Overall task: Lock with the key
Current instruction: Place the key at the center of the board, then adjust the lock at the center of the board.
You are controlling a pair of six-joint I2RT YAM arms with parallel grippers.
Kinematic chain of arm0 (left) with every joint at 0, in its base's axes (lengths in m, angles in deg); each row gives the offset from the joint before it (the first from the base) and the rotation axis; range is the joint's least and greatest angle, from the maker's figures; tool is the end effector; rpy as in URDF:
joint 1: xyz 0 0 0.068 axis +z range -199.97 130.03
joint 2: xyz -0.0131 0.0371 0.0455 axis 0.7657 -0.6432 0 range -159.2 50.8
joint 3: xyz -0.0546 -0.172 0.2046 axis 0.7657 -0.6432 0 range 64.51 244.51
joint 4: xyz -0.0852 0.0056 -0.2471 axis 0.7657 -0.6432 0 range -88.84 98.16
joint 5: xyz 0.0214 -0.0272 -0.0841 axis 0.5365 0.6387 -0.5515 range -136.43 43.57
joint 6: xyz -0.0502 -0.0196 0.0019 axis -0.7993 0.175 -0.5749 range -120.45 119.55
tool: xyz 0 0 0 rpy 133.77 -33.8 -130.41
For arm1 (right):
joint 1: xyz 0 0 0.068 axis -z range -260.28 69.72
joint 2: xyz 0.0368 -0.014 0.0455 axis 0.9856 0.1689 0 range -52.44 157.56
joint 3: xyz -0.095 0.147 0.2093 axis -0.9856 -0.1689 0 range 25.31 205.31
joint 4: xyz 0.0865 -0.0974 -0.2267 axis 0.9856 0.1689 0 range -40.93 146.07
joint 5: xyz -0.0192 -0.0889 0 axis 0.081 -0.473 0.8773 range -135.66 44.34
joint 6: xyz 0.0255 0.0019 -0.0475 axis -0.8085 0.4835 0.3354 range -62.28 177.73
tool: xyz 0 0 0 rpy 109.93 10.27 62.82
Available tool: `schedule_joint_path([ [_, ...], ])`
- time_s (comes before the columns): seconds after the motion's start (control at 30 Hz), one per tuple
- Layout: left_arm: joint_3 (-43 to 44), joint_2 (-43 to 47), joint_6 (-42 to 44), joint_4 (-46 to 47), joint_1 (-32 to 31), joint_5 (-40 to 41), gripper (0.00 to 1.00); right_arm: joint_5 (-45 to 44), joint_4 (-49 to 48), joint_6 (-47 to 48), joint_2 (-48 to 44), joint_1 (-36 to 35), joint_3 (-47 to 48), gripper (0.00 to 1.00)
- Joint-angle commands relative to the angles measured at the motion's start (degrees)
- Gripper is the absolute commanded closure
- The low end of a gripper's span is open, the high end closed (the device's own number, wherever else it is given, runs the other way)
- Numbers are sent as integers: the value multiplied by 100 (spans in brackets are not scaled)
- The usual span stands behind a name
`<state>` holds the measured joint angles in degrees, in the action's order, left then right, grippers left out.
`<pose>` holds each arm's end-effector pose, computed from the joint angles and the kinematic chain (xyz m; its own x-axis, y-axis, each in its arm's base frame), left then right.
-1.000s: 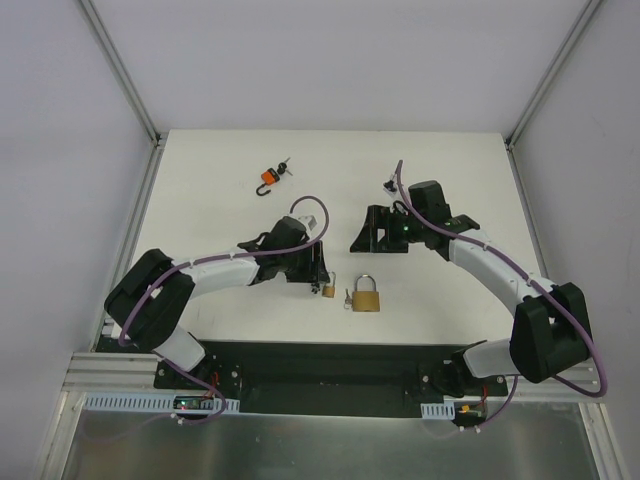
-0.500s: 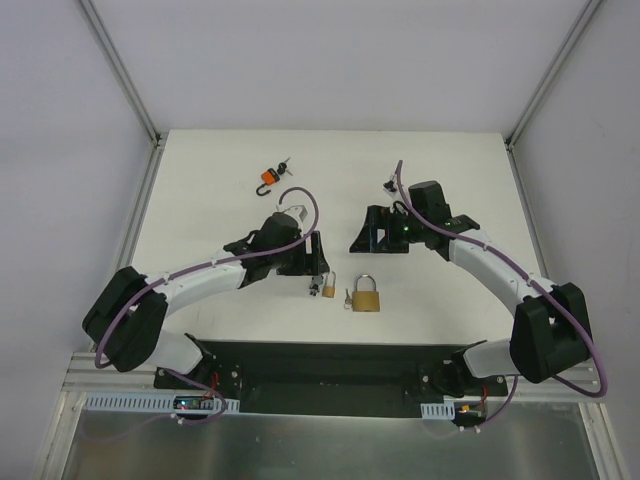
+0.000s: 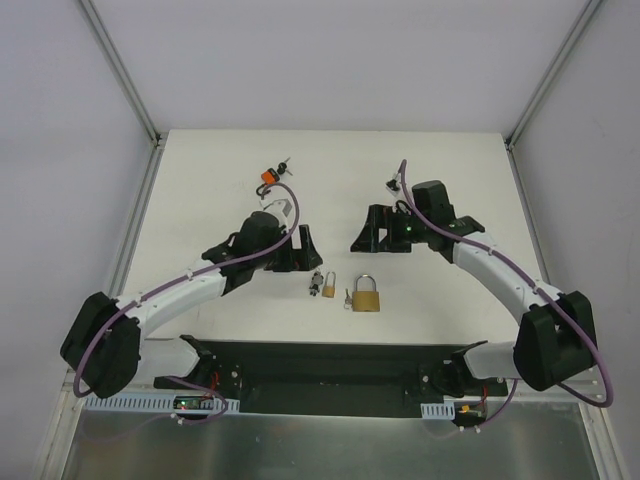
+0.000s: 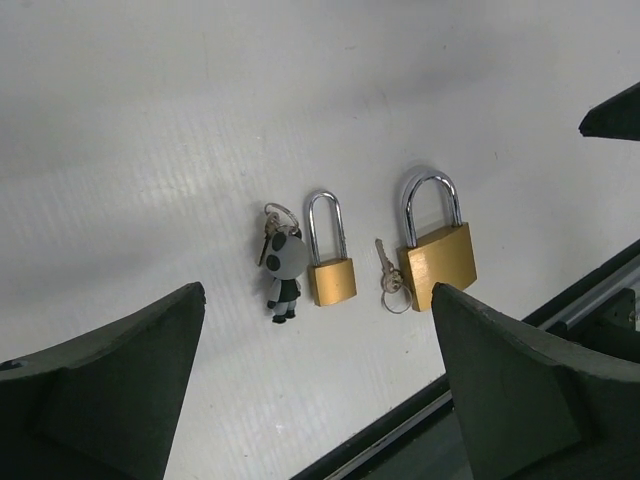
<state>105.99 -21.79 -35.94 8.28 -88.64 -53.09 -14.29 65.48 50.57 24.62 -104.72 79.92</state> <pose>0.2126 -0.1753 0.2338 -0.7326 -0.1522 -0.6634 0.3351 0.7677 -0.5462 0.2578 0.1375 0.2671 -0.6567 -0.1817 -0.7319 -0.6456 0.6371 0.4211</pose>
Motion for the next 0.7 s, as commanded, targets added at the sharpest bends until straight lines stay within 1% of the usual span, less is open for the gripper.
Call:
schedule_joint_path([
  [0.0,-288,579,165,14,325,138,2,-44,91,39,-305,19,120,3],
  [0.07,-394,939,200,14,553,130,1,0,231,22,-384,28,199,4],
  [0.13,-508,1300,270,-152,738,94,1,44,328,13,-454,28,331,3],
  [0.17,-543,1431,288,-257,930,94,1,44,363,13,-550,28,357,3],
  [0.27,-562,1932,358,-504,1230,226,1,-35,486,13,-761,28,542,3],
  [0.4,-430,2617,586,-995,1345,778,1,-132,548,-14,-982,28,674,3],
  [0.43,-395,2697,630,-1057,1345,963,1,-158,548,-14,-1008,28,700,3],
  [0.53,-254,2821,850,-1276,1345,1166,1,-158,539,-23,-1044,19,718,3],
  [0.67,-9,2593,1017,-1532,1345,1263,1,-123,539,-31,-965,19,735,4],
])
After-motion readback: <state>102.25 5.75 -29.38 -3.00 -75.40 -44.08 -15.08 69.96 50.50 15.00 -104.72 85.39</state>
